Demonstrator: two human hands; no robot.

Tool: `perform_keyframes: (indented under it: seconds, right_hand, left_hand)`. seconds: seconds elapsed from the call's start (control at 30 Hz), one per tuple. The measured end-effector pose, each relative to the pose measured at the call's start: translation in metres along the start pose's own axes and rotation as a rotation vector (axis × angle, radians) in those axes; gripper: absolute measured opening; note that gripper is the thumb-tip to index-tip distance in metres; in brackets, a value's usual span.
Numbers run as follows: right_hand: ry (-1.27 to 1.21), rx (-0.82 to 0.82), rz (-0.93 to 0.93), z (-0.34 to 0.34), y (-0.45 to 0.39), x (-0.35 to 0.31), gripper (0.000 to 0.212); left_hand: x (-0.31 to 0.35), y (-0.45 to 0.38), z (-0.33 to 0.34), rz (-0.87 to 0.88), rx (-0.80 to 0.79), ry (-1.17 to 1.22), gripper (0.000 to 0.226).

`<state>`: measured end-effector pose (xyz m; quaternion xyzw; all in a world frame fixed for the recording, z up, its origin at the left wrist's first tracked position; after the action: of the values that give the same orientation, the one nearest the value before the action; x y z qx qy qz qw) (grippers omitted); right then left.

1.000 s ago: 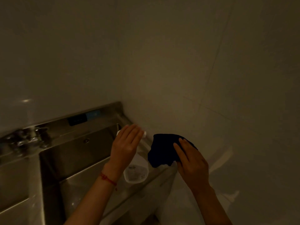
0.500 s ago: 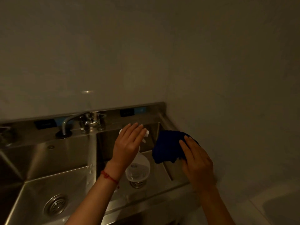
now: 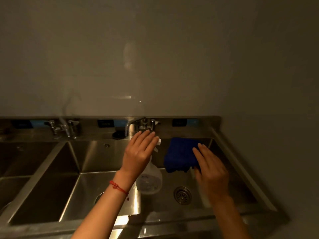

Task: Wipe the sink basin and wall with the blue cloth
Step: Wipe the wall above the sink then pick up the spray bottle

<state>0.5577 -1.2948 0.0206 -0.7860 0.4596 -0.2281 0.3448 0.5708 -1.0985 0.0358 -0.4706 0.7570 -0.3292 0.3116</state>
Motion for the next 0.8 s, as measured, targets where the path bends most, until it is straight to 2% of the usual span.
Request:
perform_keyframes:
  seconds: [0.33,0.53,0.8]
  right_hand:
    - [-0.097,-0.057,-0.049,0.035,-0.046,-0.123,0.061]
    - [-0.197,-0.049,-0.091,0.059,-0.065,-0.187,0.063]
    - [-0.341,-0.058,-0.243,0.083,-0.091,-0.258,0.064]
  left_hand:
    - [-0.112,0.057,-0.059,-0.074,-0.007,-0.121,0.021]
    - [-0.163,0.091,-0.096,-0.121,-0.030,-0.201,0.025]
    - [-0.213,0.129,-0.141,-0.223,-0.070,-0.375,0.021]
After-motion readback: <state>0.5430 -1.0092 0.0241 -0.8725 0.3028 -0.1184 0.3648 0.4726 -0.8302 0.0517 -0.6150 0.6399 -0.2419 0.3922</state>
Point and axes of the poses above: each hand's wrist, its own y-axis away from the middle knuckle, its own z-axis out of the palm, x = y × z, the point moved 6 cm from there along -y, towards the middle knuckle, and after that the axes turned 8 degrees about -x, right-handed, at the moved point
